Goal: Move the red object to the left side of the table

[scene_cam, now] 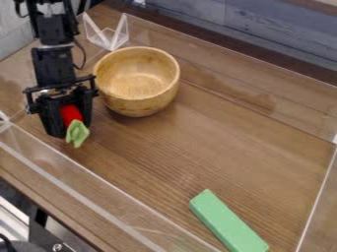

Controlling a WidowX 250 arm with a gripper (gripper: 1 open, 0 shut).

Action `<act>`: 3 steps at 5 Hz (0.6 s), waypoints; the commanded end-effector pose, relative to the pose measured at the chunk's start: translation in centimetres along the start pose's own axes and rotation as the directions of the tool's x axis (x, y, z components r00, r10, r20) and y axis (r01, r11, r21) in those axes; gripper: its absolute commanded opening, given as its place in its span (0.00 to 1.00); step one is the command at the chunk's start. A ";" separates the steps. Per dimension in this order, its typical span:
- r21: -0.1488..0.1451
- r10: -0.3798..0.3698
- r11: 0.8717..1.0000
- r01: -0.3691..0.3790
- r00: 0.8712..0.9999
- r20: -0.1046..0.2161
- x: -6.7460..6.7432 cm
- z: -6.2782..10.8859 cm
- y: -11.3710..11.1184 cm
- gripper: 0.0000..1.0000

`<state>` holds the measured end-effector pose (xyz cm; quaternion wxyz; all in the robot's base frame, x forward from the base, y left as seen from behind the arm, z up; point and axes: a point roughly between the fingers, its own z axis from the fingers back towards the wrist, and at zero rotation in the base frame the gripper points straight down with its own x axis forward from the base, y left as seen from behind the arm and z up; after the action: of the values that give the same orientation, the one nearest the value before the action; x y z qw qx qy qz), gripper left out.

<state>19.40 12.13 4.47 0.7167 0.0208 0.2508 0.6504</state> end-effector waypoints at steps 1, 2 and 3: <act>-0.024 -0.022 0.999 0.023 0.999 0.032 -0.2 1.6 -0.4 1.00; -0.019 -0.031 0.999 0.032 0.999 0.034 -0.6 2.0 -0.3 1.00; -0.017 -0.037 0.999 0.038 0.999 0.036 -0.8 2.1 -0.3 1.00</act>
<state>19.43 11.52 5.00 0.7230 0.0253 0.2675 0.6365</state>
